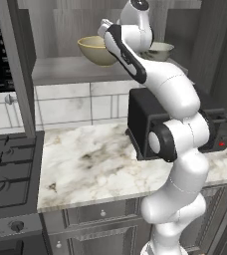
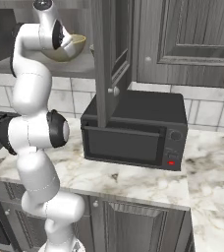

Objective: Take the smaller bowl and place it next to the appetizer plate on the dining counter , and place the larger bowl next to the plate with cooked food.

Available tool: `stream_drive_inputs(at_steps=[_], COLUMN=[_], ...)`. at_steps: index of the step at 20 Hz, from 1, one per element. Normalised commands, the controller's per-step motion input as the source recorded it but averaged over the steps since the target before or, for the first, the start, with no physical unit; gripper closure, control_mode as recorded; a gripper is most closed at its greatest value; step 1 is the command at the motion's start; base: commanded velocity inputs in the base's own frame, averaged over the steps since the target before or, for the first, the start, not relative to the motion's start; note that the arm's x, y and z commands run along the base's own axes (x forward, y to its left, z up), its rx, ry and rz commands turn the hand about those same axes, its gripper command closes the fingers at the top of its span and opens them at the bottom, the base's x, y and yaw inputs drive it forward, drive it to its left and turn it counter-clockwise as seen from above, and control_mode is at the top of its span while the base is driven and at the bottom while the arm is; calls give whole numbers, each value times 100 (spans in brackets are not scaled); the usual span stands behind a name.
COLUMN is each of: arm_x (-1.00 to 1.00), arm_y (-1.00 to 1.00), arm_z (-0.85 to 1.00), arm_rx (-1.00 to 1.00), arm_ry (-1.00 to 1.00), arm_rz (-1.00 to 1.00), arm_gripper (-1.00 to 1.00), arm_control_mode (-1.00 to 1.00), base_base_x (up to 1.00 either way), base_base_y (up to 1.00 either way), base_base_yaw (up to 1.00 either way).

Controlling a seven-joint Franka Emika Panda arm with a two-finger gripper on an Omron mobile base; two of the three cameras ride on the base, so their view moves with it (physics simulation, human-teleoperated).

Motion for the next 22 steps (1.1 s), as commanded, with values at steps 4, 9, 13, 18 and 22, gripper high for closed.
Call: stream_drive_inputs(at_steps=[4, 9, 13, 18, 22], arm_x=[3, -19, -99, -100, -100], arm_y=[8, 0, 1, 1, 0], arm_z=[-16, -6, -19, -12, -10], arm_rx=[-1, 0, 0, 0, 0], arm_ry=[1, 0, -1, -3, -6], arm_rz=[-1, 0, 0, 3, 3], arm_gripper=[100, 100, 100, 100, 100], arm_control_mode=[-100, -100, -100, -100, -100], base_base_x=[0, 0, 0, 0, 0], base_base_y=[0, 0, 0, 0, 0], base_base_yaw=[0, 0, 0, 0, 0])
